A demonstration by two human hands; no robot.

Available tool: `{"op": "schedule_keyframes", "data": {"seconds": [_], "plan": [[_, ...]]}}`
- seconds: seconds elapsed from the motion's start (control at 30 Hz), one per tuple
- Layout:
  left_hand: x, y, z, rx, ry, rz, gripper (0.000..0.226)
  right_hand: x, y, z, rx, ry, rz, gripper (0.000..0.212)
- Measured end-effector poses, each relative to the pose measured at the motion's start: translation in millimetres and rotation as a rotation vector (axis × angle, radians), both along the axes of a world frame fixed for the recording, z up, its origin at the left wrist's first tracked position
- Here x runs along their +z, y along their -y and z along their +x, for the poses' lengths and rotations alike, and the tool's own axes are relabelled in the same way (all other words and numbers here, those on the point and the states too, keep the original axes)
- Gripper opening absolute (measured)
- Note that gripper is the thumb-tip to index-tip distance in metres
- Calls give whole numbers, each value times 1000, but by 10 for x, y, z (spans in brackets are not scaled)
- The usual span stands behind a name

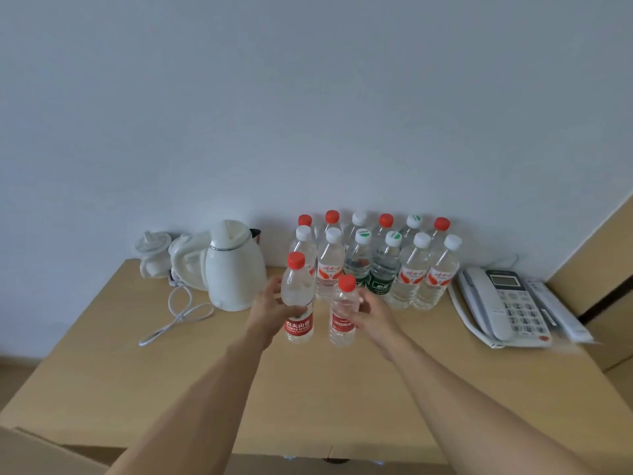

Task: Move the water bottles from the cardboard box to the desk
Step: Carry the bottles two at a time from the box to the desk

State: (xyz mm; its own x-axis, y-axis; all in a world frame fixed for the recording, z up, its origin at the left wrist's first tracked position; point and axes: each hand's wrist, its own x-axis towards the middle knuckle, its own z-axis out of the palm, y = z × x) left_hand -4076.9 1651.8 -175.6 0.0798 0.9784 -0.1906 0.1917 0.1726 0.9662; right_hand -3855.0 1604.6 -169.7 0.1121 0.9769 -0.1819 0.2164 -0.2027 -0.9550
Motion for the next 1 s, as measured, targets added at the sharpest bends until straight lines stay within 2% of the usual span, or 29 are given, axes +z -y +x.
{"op": "schedule_keyframes", "data": {"seconds": [0.2, 0.33, 0.67, 0.83, 1.0], "plan": [[-13, -82, 24, -24, -83, 72, 61, -13, -109, -31, 1, 60, 28, 44], [-93, -93, 15, -14, -119, 80, 62, -11, -190, -41, 28, 128, 36, 55], [-160, -39, 26, 10, -326, 170, 64, -196, -233, -15, 10, 85, 5, 61], [-177, -53, 12, 23, -409, 149, 48, -202, -308, -35, 9, 149, 21, 52], [-162, -116, 17, 12, -411, 143, 46, -219, -397, -132, 4, 213, 87, 50]]}}
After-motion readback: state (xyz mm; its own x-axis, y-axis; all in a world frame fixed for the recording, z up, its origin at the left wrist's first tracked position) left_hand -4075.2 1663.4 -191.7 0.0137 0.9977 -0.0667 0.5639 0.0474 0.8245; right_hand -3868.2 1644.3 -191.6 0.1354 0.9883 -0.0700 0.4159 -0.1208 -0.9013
